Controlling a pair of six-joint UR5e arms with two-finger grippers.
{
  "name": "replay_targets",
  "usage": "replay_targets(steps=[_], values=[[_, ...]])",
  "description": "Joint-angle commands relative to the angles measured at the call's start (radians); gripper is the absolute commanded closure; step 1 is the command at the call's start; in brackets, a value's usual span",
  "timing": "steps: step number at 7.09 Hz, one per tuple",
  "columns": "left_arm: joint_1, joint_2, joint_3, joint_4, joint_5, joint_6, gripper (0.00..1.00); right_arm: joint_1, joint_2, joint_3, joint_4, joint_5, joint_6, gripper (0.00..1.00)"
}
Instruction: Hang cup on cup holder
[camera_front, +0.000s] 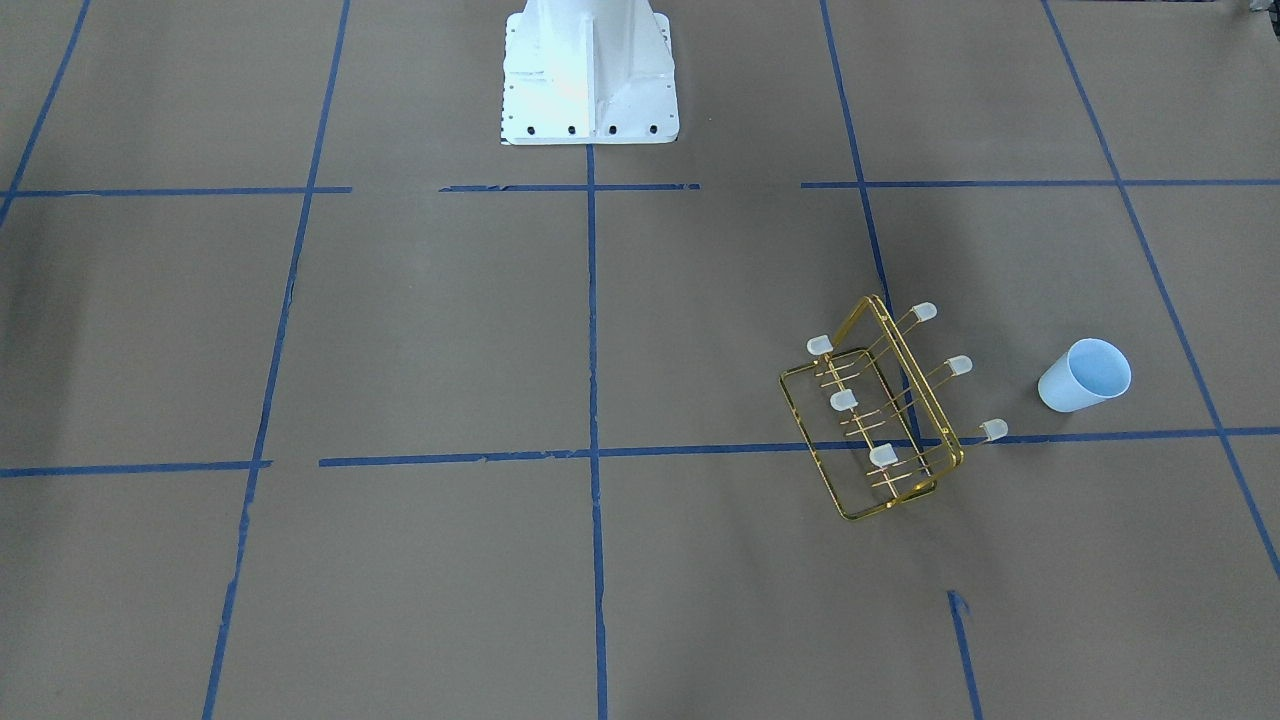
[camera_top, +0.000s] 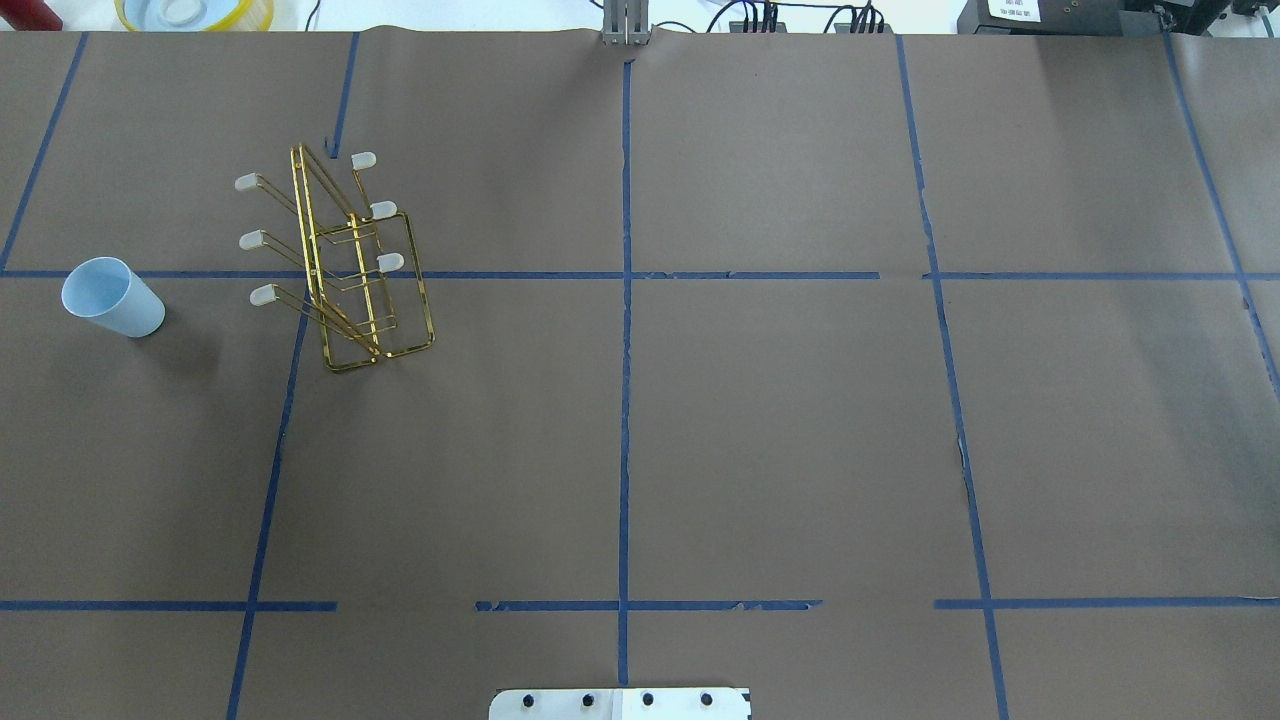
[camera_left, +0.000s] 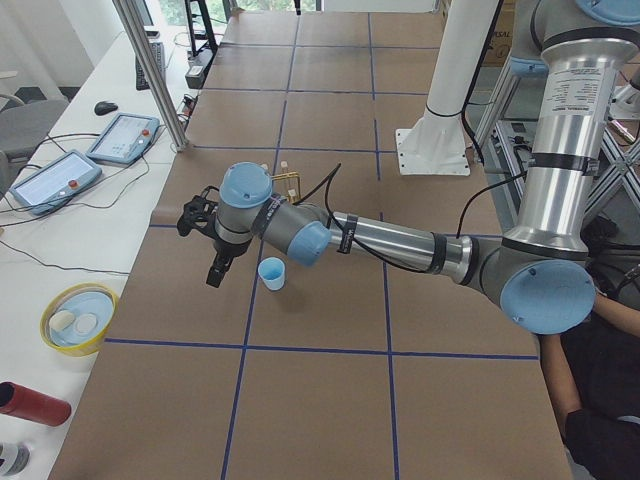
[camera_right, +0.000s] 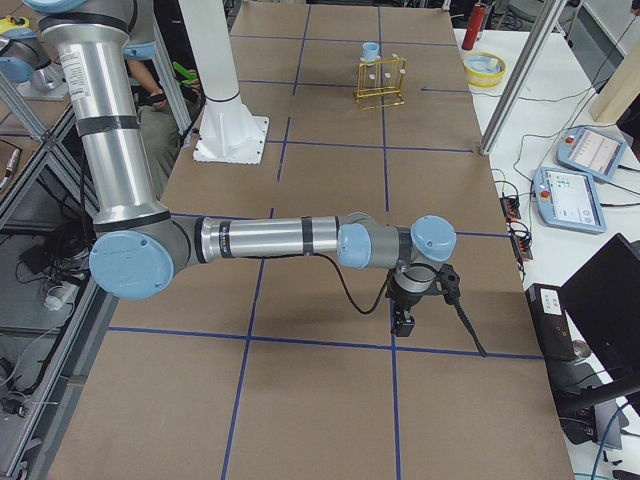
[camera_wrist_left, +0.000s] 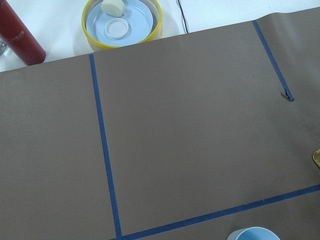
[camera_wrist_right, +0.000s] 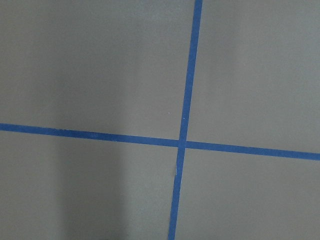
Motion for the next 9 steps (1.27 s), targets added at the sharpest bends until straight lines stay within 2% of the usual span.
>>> replay_targets(steps=[1, 2, 3, 5, 9], values=[[0.081, 0.062, -0.076, -0.176, 0.094, -0.219, 0.00, 0.000, 0.000, 0.000, 0.000, 0.000, 0.001, 0.00], [0.176, 0.120, -0.107, -0.367, 0.192, -0.433, 0.00, 0.000, 0.000, 0.000, 0.000, 0.000, -0.001, 0.00], [0.238, 0.153, -0.113, -0.460, 0.301, -0.507, 0.00, 0.000, 0.000, 0.000, 0.000, 0.000, 0.001, 0.00], [0.403, 0.229, -0.170, -0.551, 0.554, -0.691, 0.00, 0.000, 0.000, 0.000, 0.000, 0.000, -0.001, 0.00], [0.644, 0.352, -0.196, -0.666, 1.019, -0.859, 0.00, 0.000, 0.000, 0.000, 0.000, 0.000, -0.001, 0.00]])
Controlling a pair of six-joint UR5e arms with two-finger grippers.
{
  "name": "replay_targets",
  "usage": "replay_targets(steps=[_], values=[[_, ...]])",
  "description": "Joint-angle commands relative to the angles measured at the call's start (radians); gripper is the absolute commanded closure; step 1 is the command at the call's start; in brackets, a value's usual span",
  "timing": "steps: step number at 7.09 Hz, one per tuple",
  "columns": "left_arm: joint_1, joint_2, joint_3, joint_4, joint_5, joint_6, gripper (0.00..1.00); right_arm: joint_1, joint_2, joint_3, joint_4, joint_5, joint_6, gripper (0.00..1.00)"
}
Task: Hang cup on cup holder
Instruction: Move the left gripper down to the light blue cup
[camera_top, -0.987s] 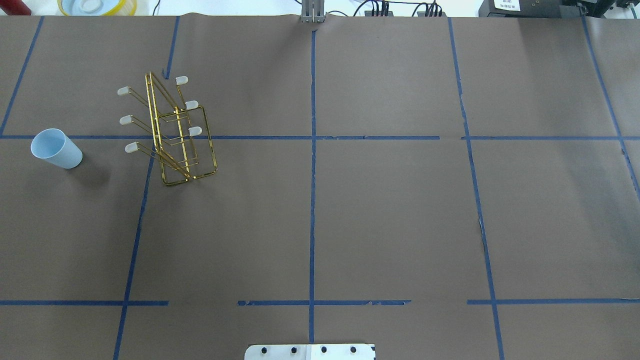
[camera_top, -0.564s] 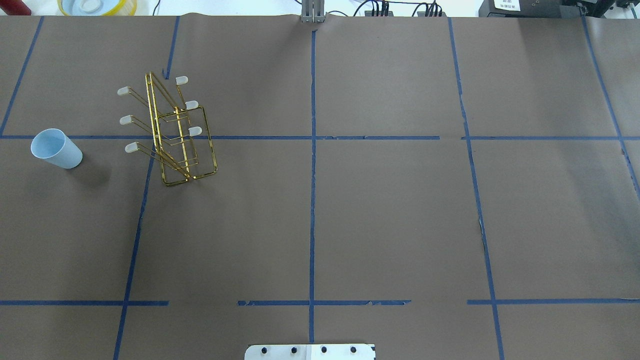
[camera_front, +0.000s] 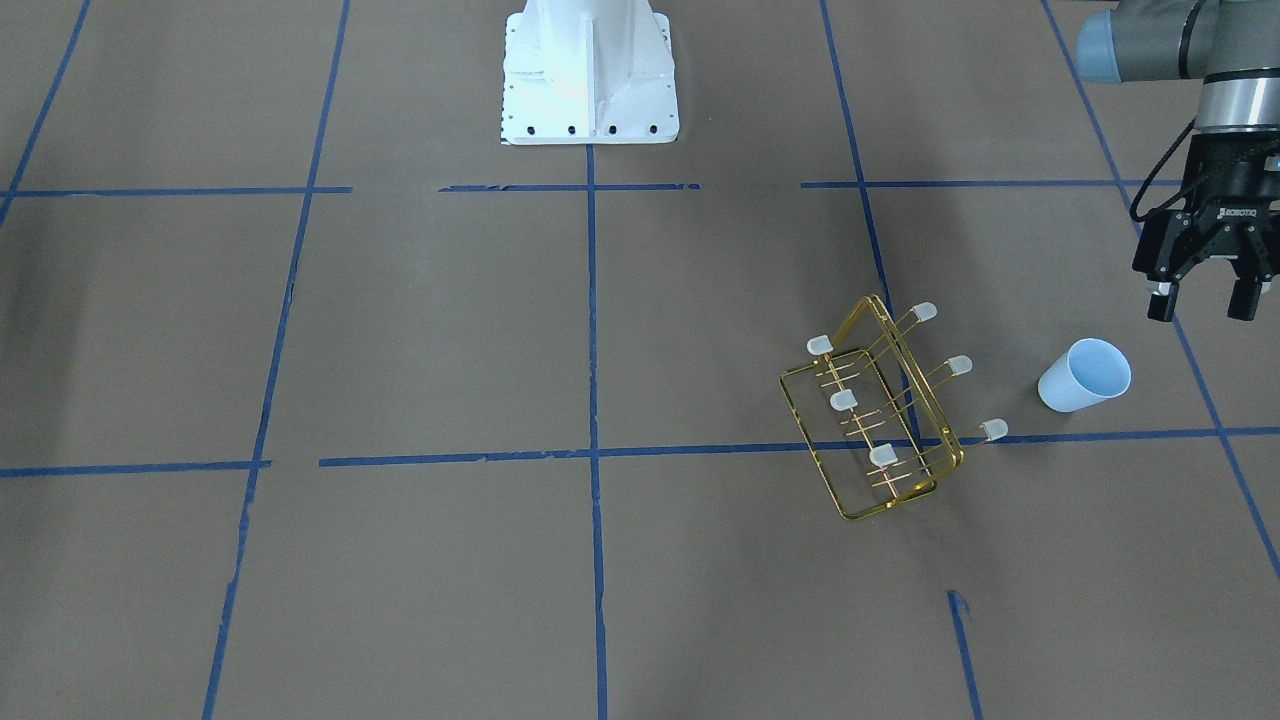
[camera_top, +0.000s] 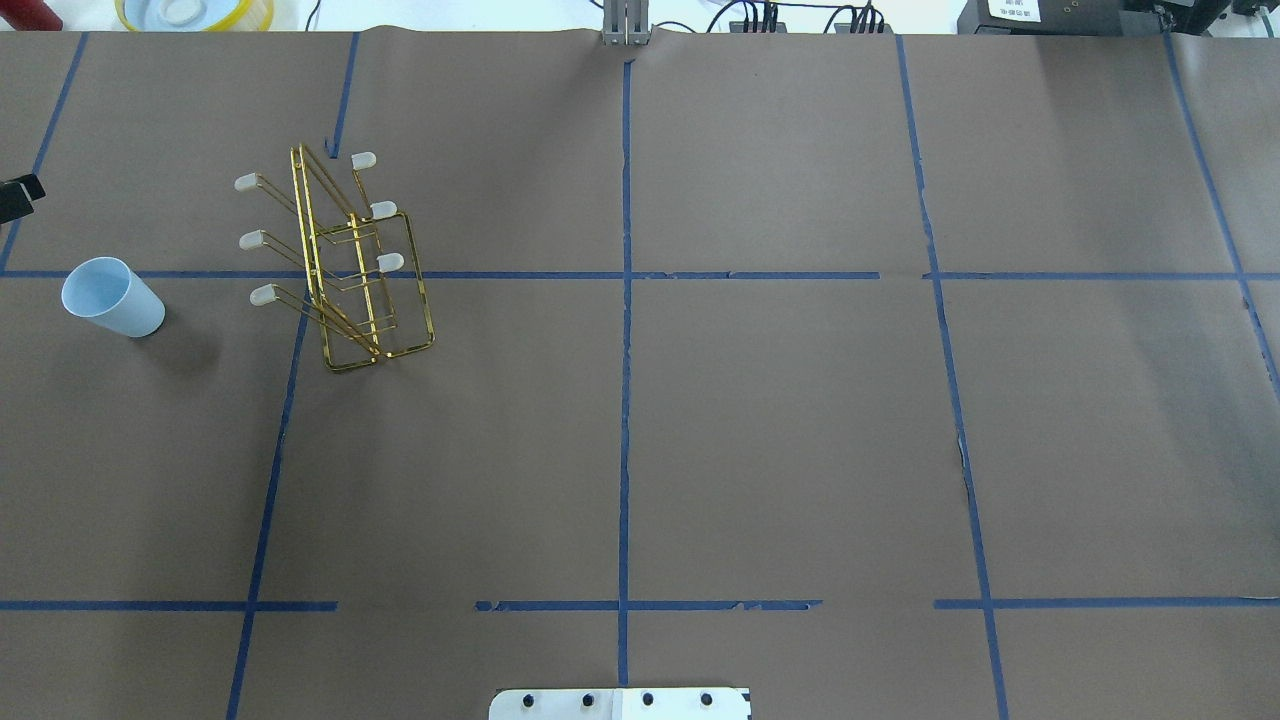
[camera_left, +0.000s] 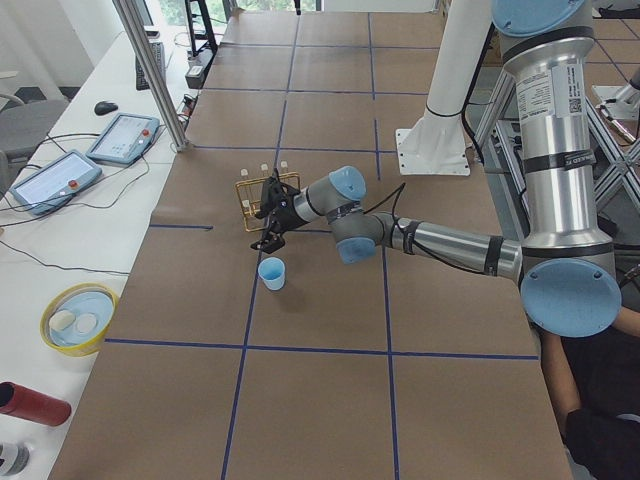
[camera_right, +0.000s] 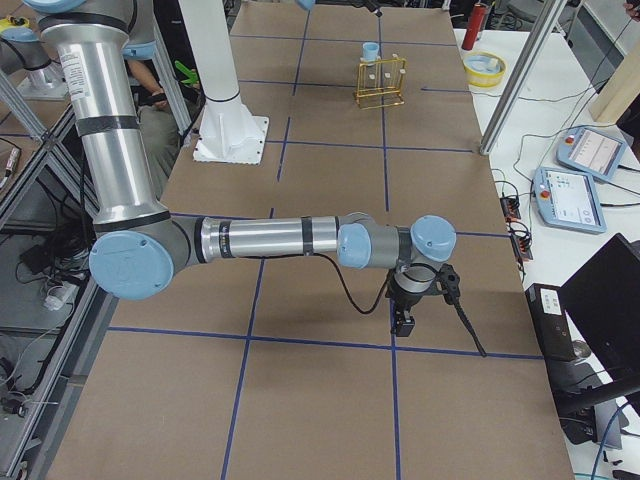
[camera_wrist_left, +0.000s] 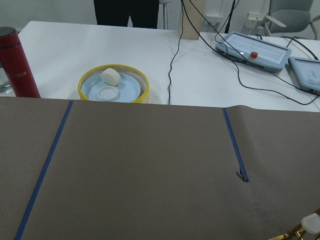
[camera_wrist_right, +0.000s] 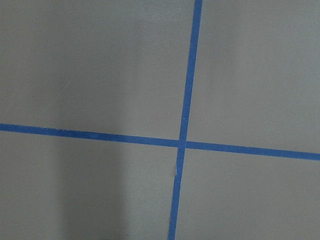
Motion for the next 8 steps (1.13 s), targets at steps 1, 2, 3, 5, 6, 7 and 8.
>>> replay_targets(steps=[1, 2, 3, 5, 6, 7, 8], values=[[0.124, 0.051, 0.005, -0.056, 0.213, -0.095, 0.00, 0.000, 0.000, 0.000, 0.000, 0.000, -0.001, 0.00], [0.165, 0.051, 0.012, -0.056, 0.284, -0.128, 0.00, 0.000, 0.000, 0.000, 0.000, 0.000, -0.001, 0.00], [0.223, 0.053, 0.034, -0.058, 0.360, -0.154, 0.00, -0.002, 0.000, 0.000, 0.000, 0.000, -0.001, 0.00], [0.269, 0.053, 0.056, -0.058, 0.448, -0.177, 0.00, 0.000, 0.000, 0.000, 0.000, 0.000, 0.001, 0.00], [0.317, 0.051, 0.088, -0.058, 0.512, -0.229, 0.00, 0.000, 0.000, 0.000, 0.000, 0.000, -0.001, 0.00], [0.367, 0.045, 0.120, -0.058, 0.604, -0.252, 0.00, 0.000, 0.000, 0.000, 0.000, 0.000, 0.001, 0.00], [0.400, 0.039, 0.154, -0.058, 0.643, -0.284, 0.00, 0.000, 0.000, -0.002, 0.000, 0.000, -0.001, 0.00]])
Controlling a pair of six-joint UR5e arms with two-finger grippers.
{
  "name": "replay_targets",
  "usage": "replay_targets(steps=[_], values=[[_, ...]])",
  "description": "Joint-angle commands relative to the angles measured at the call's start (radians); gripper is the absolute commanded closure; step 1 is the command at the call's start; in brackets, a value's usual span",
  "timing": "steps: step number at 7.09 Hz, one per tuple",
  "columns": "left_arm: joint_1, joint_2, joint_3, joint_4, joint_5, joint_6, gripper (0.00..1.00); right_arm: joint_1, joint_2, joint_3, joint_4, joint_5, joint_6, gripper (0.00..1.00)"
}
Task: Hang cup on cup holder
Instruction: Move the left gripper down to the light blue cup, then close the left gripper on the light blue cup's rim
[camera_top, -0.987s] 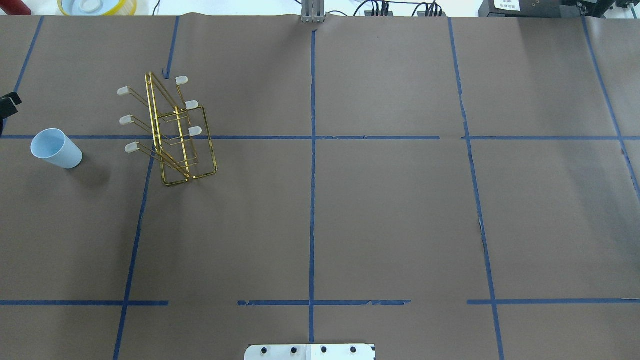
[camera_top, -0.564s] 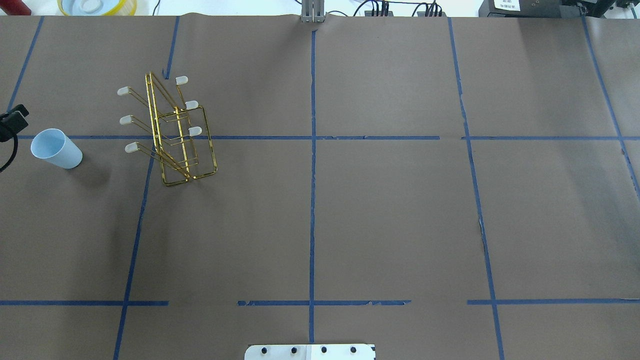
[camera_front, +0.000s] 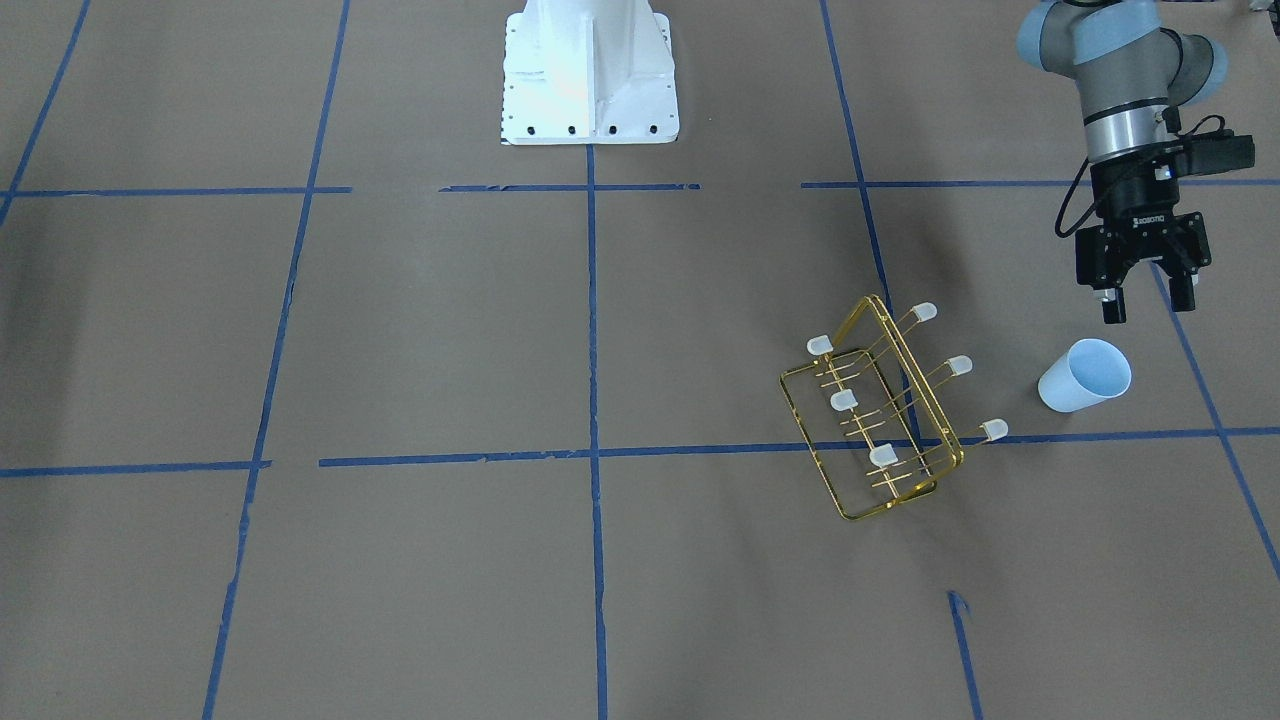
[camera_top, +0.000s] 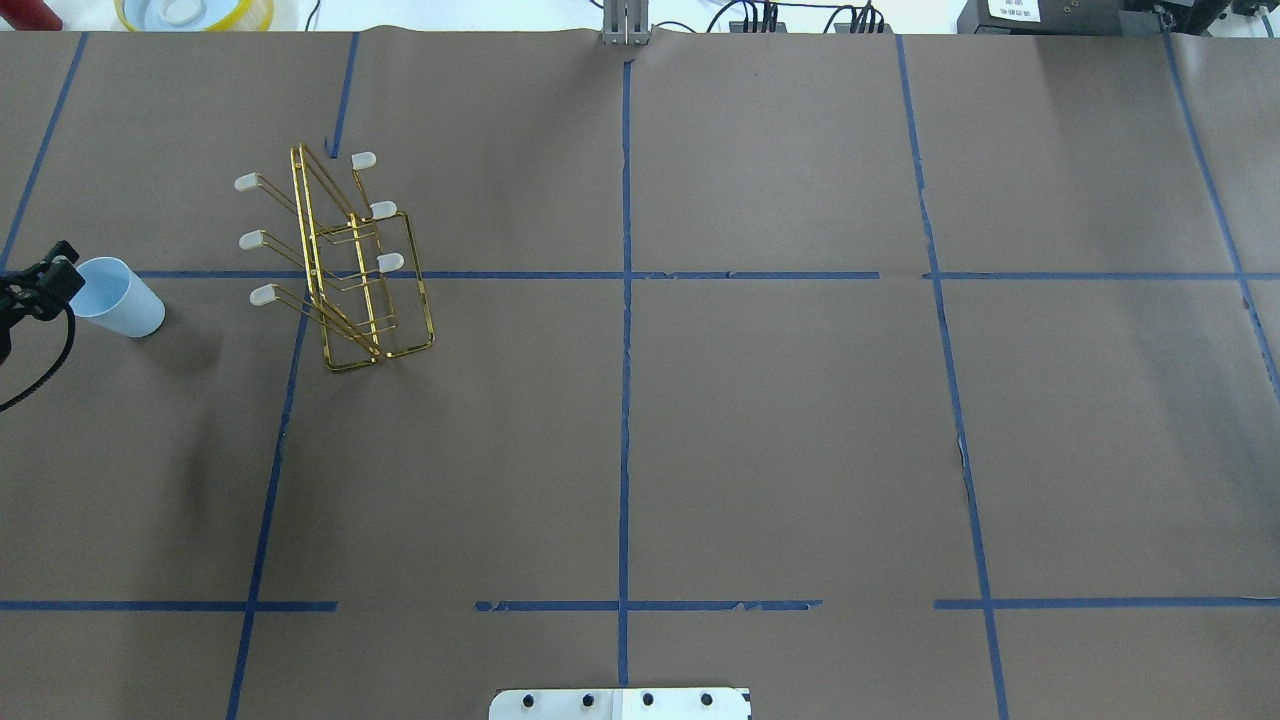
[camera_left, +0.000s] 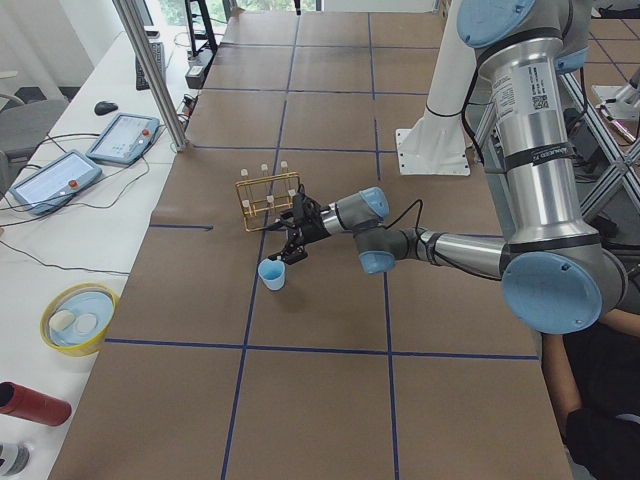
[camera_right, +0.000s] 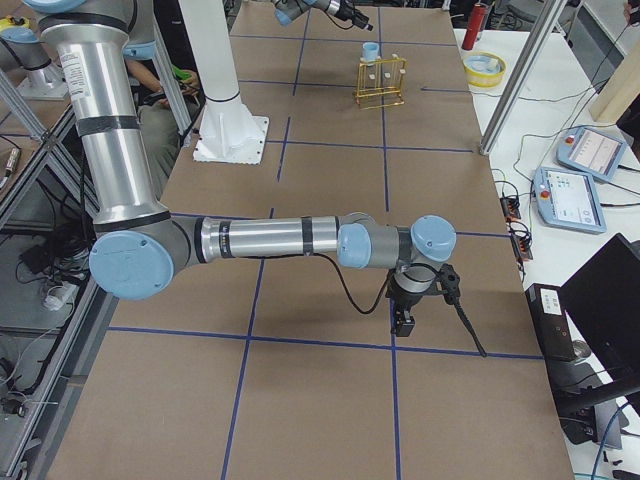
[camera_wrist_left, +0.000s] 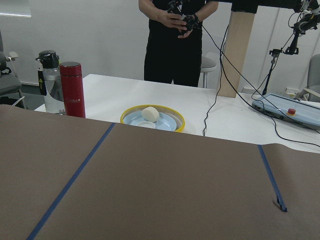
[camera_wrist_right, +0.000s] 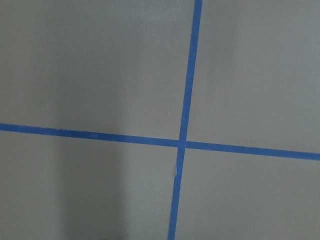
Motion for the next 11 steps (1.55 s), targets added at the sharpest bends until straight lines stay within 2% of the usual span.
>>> replay_targets(steps=[1, 3, 4, 5, 9, 10, 11], values=[[0.101, -0.009, 0.072, 0.003, 0.129, -0.049, 0.00, 0.000, 0.000, 0.000, 0.000, 0.000, -0.001, 0.00], [0.163, -0.031, 0.110, 0.011, 0.180, -0.040, 0.02, 0.000, 0.000, 0.000, 0.000, 0.000, 0.001, 0.00], [0.180, -0.064, 0.171, 0.012, 0.221, -0.040, 0.02, 0.000, 0.000, 0.000, 0.000, 0.000, -0.001, 0.00], [0.183, -0.095, 0.204, 0.011, 0.223, -0.041, 0.02, 0.000, 0.000, 0.000, 0.000, 0.000, -0.001, 0.00], [0.183, -0.123, 0.255, 0.002, 0.208, -0.047, 0.02, 0.000, 0.000, 0.000, 0.000, 0.000, 0.001, 0.00], [0.182, -0.128, 0.273, -0.009, 0.191, -0.047, 0.02, 0.000, 0.000, 0.000, 0.000, 0.000, -0.001, 0.00], [0.162, -0.128, 0.273, -0.029, 0.127, -0.043, 0.02, 0.000, 0.000, 0.000, 0.000, 0.000, 0.001, 0.00]])
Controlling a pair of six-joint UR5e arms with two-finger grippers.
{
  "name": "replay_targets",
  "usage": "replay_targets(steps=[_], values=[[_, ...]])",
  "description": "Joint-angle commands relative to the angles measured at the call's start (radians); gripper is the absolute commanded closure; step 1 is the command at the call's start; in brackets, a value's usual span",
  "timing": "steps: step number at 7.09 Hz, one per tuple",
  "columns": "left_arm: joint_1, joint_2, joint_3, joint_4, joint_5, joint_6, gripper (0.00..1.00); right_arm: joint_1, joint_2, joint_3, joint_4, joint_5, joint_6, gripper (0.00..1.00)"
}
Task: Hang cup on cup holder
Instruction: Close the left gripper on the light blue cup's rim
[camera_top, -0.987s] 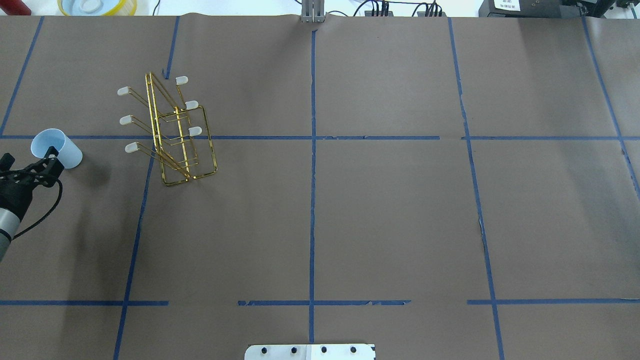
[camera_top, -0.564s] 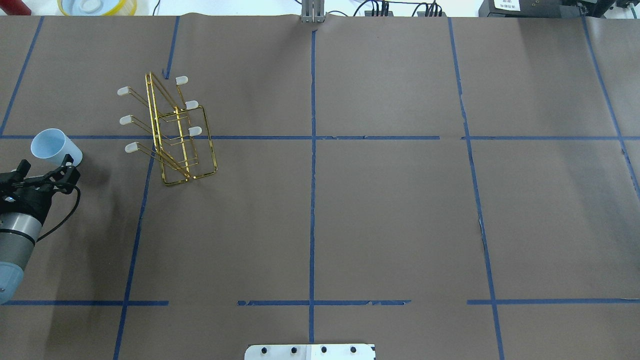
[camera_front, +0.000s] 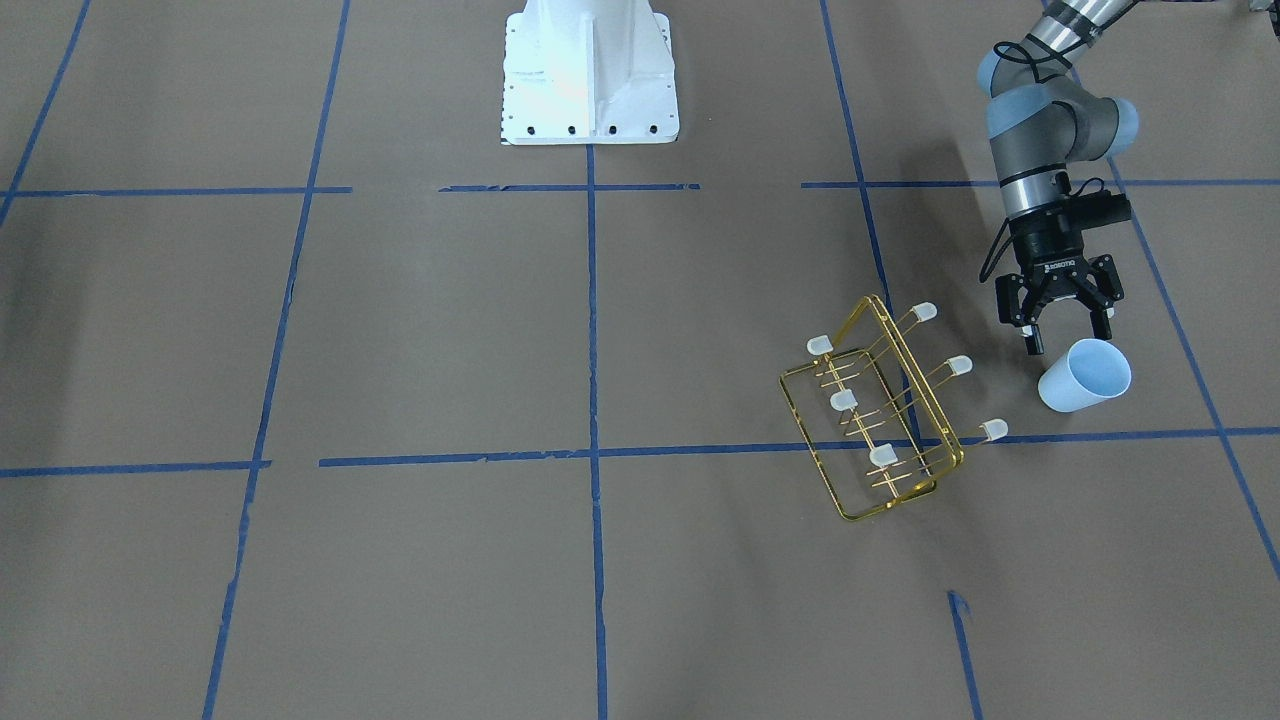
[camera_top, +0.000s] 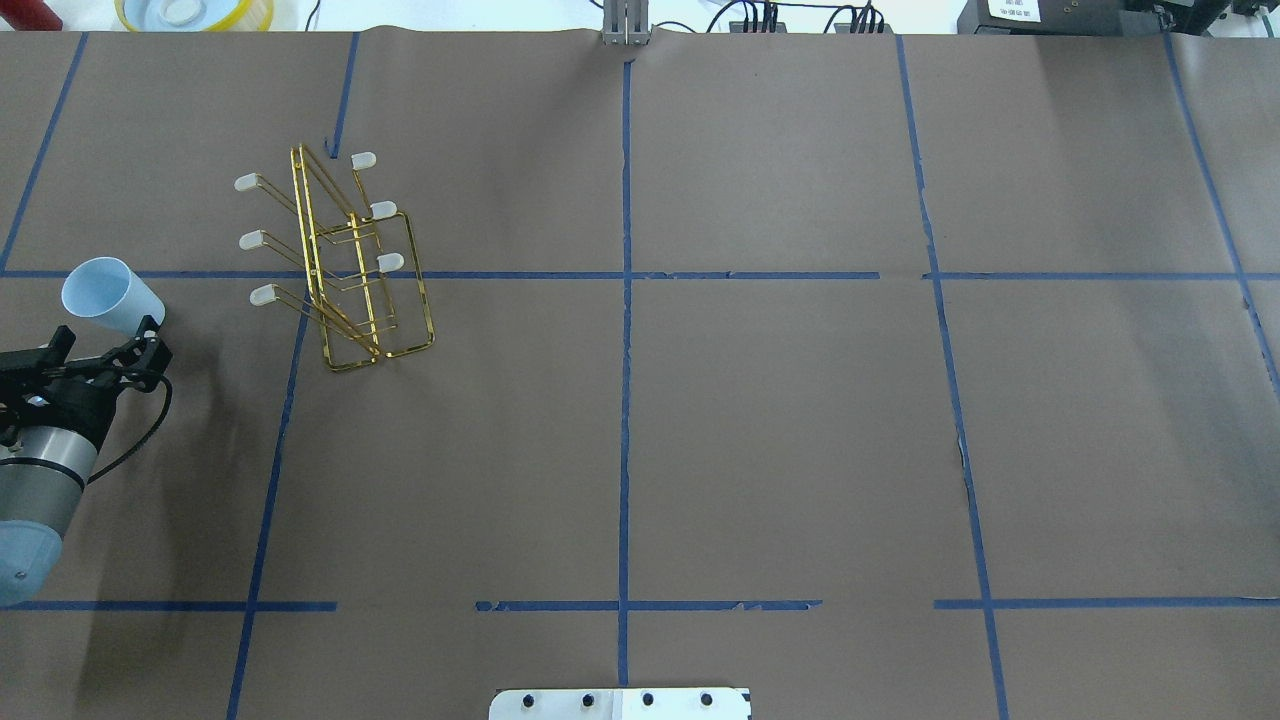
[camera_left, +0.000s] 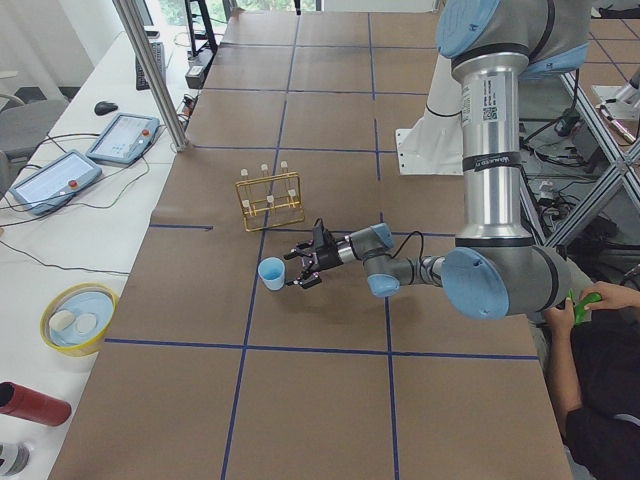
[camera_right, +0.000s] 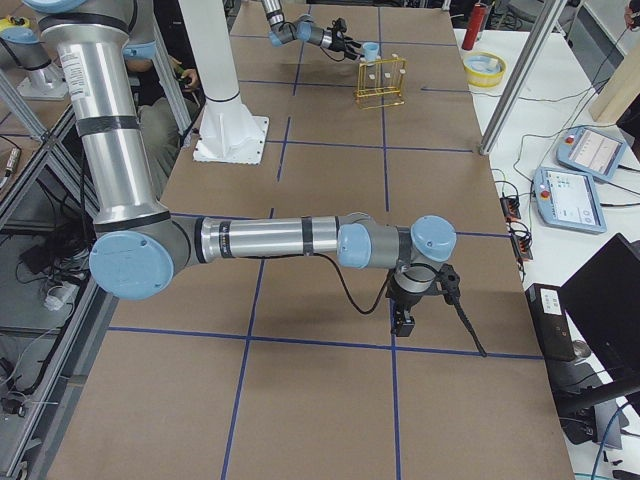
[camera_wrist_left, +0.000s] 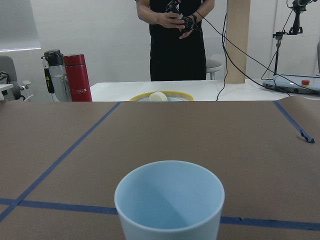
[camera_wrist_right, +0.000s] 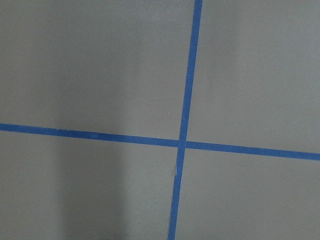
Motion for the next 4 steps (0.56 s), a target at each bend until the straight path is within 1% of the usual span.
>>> replay_targets(steps=[1, 3, 4], values=[[-0.028, -0.004, 0.022, -0.020, -0.060, 0.003, 0.01, 0.000, 0.000, 0.000, 0.000, 0.000, -0.001, 0.00], [-0.063, -0.012, 0.054, -0.022, -0.066, 0.009, 0.01, 0.000, 0.000, 0.000, 0.000, 0.000, -0.001, 0.00], [-0.078, -0.050, 0.085, -0.026, -0.069, 0.009, 0.01, 0.000, 0.000, 0.000, 0.000, 0.000, -0.001, 0.00]])
